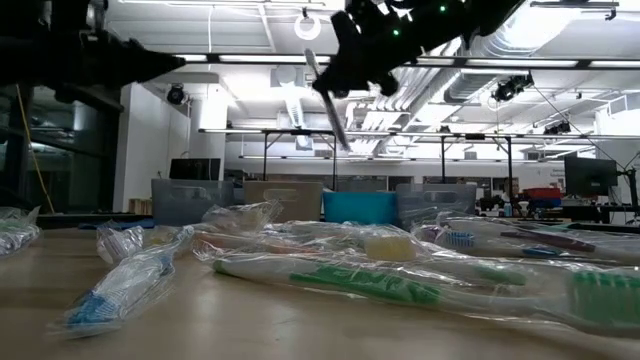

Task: Pick & Place Toothbrushes
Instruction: Put the violet toothbrush into the gray bin

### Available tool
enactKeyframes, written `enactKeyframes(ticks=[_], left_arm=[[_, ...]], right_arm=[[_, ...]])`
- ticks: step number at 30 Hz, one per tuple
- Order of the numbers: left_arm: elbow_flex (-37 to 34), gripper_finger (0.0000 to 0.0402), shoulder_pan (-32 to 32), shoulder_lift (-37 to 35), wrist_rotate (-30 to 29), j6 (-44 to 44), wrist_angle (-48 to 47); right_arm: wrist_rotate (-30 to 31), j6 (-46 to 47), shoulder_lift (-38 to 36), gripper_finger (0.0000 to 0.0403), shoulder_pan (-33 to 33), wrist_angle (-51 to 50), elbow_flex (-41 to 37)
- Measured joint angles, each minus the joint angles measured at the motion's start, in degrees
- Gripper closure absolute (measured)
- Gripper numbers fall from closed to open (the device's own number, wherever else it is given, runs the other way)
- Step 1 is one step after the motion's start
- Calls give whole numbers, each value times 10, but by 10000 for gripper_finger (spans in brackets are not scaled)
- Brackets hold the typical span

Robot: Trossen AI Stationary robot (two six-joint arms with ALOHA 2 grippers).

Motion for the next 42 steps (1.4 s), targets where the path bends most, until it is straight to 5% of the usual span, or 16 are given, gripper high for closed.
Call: enactKeyframes(ticks=[13, 22, 34, 42], left_arm=[[109, 208, 0, 316, 16, -13, 149], [202, 208, 0, 482, 27, -40, 172], [265, 218, 0, 570, 31, -65, 169], [266, 342, 0, 573, 31, -66, 164]], right_arm=[[-155, -119, 58, 382, -22, 247, 0], [-198, -145, 110, 382, -23, 359, 0], [-199, -145, 110, 382, -22, 367, 0], [-197, -146, 110, 382, -22, 350, 0]])
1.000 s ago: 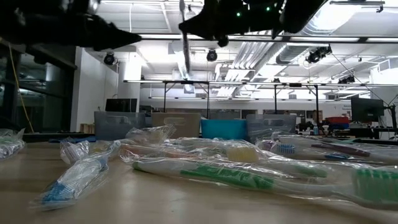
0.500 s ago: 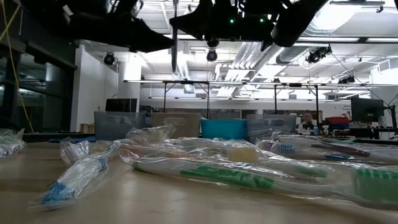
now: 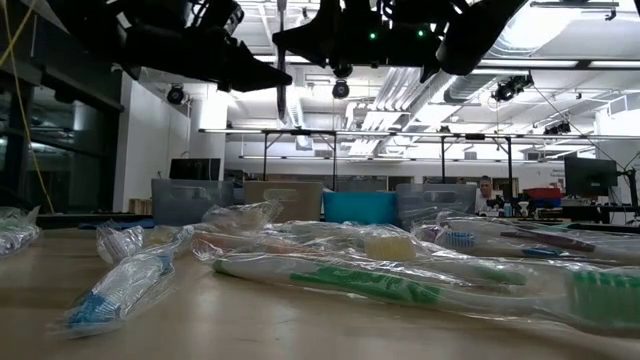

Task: Pick & Place Toothbrushes
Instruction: Put the violet toothbrush into the gray bin

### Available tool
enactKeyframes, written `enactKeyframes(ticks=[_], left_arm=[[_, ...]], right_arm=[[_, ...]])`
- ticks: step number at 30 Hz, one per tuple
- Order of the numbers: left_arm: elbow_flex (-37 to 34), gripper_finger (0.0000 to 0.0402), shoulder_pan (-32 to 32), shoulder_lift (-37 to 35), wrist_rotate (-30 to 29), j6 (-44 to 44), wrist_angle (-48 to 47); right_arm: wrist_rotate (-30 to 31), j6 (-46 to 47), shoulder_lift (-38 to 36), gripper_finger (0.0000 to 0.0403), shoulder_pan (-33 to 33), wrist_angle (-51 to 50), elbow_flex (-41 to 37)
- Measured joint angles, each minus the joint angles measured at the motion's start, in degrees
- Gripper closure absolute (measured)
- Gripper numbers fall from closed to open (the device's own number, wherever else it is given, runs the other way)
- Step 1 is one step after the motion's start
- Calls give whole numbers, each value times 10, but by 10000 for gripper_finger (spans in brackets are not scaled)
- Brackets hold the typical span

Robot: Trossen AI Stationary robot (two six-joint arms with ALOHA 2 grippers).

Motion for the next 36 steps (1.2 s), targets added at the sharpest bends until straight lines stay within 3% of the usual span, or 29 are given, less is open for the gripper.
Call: enactKeyframes(ticks=[2, 6, 11, 20, 28, 36], left_arm=[[0, 378, 1, 0, -2, 1, -7], [0, 375, 11, 0, -11, 10, -23], [0, 382, 49, 0, -10, 14, -51], [19, 382, 156, 0, -2, -9, -145], [81, 382, 222, 17, -7, -44, -223], [149, 382, 221, 113, 24, -44, -241]], right_arm=[[-1, -5, 0, 382, 1, -4, 0], [43, -2, 0, 368, 4, -11, 0], [199, 14, -21, 315, 21, -68, 0], [429, 97, -126, 212, 54, -353, 1], [521, 238, -204, 183, 78, -585, 0], [568, 356, -268, 187, 99, -755, 0]])
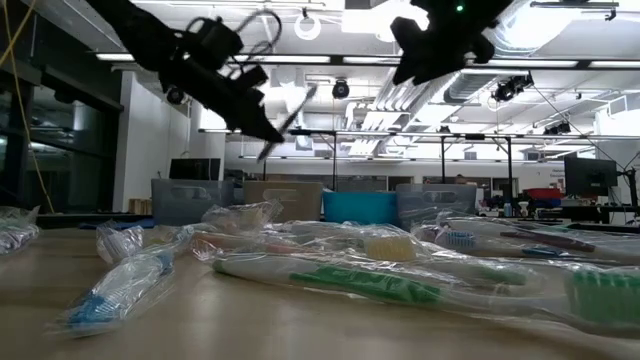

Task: Pick & Place Toothbrushes
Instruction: Put the violet toothbrush into the gray bin

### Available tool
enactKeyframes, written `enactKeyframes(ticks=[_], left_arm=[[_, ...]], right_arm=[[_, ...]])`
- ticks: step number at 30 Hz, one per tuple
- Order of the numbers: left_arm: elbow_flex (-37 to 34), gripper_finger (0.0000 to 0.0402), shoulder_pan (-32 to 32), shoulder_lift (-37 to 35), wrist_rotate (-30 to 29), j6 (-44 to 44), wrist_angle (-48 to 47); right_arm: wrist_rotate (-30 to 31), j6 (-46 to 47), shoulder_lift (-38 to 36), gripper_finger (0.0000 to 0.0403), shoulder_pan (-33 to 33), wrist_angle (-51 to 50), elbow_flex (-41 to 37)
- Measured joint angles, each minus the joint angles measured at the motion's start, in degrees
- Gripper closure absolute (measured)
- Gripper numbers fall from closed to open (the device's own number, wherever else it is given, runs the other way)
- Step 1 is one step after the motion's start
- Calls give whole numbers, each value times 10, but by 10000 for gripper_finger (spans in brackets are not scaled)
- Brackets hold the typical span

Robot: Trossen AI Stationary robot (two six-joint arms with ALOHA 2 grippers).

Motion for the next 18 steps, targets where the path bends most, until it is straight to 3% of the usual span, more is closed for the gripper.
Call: enactKeyframes(ticks=[10, 18], left_arm=[[53, 382, 32, 118, 7, -55, -6], [58, 382, 38, 126, 15, -105, -55]], right_arm=[[42, 92, -20, 188, 24, -115, 0], [71, 147, -20, 188, 21, -194, 0]])
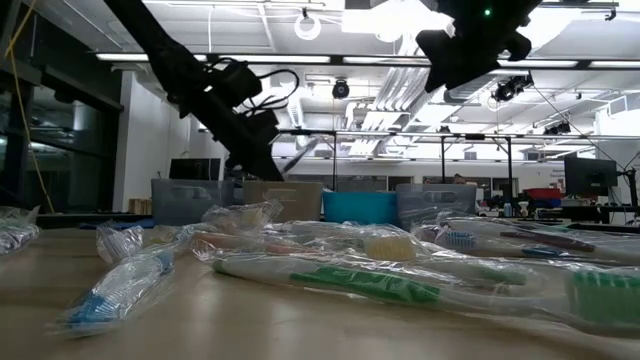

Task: Pick & Place Toothbrushes
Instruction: Put the violet toothbrush into the gray bin

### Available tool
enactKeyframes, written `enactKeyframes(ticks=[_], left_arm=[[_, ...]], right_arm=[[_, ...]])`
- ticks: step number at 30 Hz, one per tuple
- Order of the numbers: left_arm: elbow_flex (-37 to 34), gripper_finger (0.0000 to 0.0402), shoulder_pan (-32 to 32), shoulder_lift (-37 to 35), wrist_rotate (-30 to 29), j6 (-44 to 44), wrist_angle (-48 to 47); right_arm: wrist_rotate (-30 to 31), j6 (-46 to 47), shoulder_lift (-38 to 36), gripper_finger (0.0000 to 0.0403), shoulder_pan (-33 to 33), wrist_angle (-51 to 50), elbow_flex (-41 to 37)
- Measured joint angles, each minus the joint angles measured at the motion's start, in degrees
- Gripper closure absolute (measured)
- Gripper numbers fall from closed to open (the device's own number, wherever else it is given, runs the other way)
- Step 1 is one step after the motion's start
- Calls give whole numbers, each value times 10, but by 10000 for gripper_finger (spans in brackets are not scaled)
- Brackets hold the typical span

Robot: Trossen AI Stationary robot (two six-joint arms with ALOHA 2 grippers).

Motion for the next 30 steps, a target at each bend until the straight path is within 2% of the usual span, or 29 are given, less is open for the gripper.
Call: enactKeyframes(ticks=[8, 22, 30], left_arm=[[0, 371, 0, -2, -15, -27, -28], [30, 370, -5, -2, -14, -7, -72], [30, 369, -5, -2, -43, -13, -88]], right_arm=[[6, 16, 0, 188, 2, -25, 0], [5, 38, 0, 188, 1, -66, 0], [8, 65, 0, 188, 1, -99, 0]])
